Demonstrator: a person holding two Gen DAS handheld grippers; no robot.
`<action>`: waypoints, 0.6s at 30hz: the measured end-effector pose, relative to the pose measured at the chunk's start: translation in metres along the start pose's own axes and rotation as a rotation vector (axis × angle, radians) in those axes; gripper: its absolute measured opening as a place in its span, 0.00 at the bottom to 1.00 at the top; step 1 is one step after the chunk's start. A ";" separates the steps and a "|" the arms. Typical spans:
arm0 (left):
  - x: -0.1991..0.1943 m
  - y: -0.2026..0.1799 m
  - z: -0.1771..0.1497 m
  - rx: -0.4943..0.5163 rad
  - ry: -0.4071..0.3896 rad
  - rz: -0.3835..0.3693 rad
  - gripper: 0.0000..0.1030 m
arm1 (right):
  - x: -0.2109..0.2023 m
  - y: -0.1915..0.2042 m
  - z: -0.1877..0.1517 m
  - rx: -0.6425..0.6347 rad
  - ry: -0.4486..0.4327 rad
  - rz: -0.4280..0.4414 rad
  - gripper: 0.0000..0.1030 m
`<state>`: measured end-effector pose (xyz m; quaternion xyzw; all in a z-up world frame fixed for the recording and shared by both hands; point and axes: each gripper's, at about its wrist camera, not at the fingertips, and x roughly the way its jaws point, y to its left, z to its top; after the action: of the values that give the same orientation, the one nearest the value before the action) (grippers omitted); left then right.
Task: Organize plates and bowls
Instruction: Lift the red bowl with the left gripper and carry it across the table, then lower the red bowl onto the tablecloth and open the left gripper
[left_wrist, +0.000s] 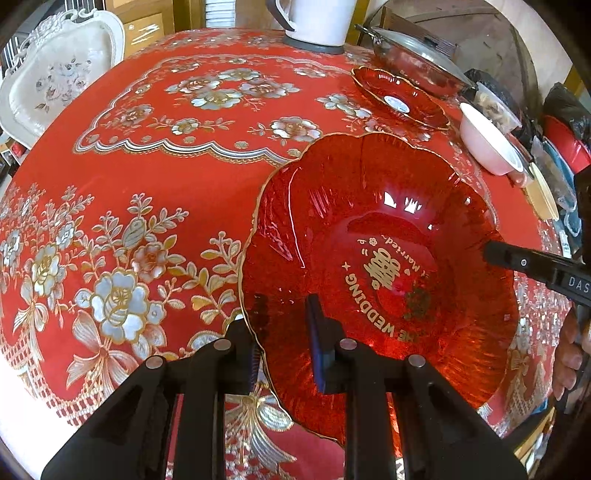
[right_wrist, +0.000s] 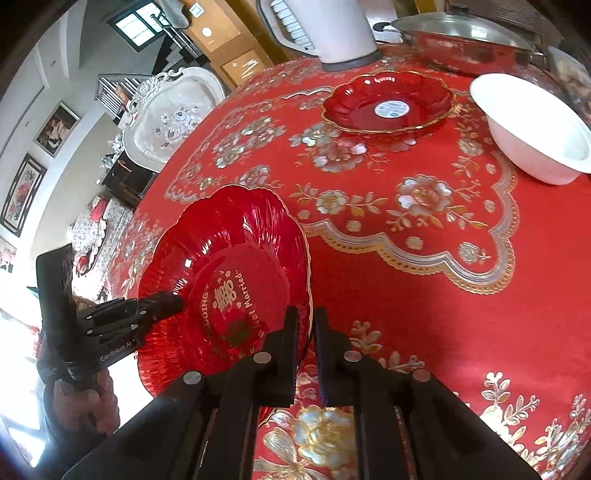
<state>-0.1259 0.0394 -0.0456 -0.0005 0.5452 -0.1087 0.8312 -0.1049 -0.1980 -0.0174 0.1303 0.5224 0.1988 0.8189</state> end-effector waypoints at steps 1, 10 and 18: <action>0.001 0.000 0.000 0.002 -0.002 0.000 0.19 | 0.002 -0.001 0.001 0.002 0.001 0.002 0.09; -0.015 0.016 -0.002 -0.044 -0.162 0.041 0.21 | -0.009 -0.017 -0.005 0.041 -0.082 0.019 0.23; -0.086 0.028 -0.014 -0.041 -0.633 0.136 0.73 | -0.049 -0.069 0.006 0.102 -0.363 0.215 0.59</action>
<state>-0.1660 0.0844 0.0236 -0.0146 0.2605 -0.0363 0.9647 -0.1045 -0.2818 -0.0043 0.2602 0.3590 0.2317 0.8658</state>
